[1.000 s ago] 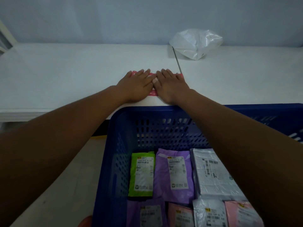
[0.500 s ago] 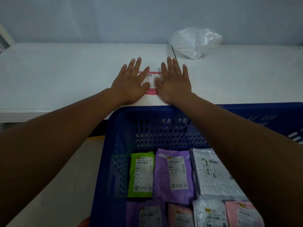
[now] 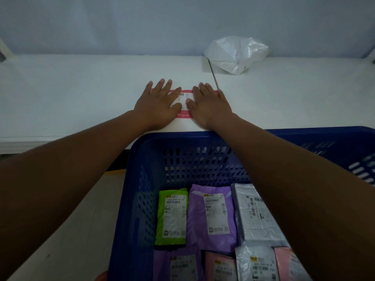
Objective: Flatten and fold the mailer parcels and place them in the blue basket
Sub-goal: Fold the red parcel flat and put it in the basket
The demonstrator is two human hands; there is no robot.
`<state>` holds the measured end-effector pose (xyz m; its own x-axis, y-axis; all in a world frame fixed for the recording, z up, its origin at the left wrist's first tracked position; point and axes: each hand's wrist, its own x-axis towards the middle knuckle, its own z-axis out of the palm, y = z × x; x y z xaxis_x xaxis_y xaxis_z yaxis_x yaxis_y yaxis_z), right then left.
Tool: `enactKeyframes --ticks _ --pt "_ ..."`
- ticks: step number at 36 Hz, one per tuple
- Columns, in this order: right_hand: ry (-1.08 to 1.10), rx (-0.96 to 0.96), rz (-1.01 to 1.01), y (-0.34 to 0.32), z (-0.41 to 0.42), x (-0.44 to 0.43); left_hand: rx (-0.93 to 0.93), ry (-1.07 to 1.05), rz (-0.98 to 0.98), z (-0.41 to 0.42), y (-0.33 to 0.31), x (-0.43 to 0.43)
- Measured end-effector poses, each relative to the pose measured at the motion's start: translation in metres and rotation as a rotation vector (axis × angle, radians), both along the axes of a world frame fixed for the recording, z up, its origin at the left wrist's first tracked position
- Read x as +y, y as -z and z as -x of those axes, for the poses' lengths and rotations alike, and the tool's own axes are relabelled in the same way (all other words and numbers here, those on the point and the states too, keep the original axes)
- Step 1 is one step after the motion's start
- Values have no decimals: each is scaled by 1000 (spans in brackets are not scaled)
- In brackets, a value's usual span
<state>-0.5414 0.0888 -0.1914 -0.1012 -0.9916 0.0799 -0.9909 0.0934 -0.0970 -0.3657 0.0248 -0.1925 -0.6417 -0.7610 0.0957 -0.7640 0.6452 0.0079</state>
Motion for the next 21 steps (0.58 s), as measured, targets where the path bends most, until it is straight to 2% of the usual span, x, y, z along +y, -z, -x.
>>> enactKeyframes --ticks 4,10,21 --pt "-22 80 73 -2 -2 2 48 66 34 -1 -3 3" --pt "-95 39 -23 -2 -2 -1 1 78 -76 0 -4 3" --pt "271 -21 -4 0 -2 4 2 -109 -43 2 1 -2"
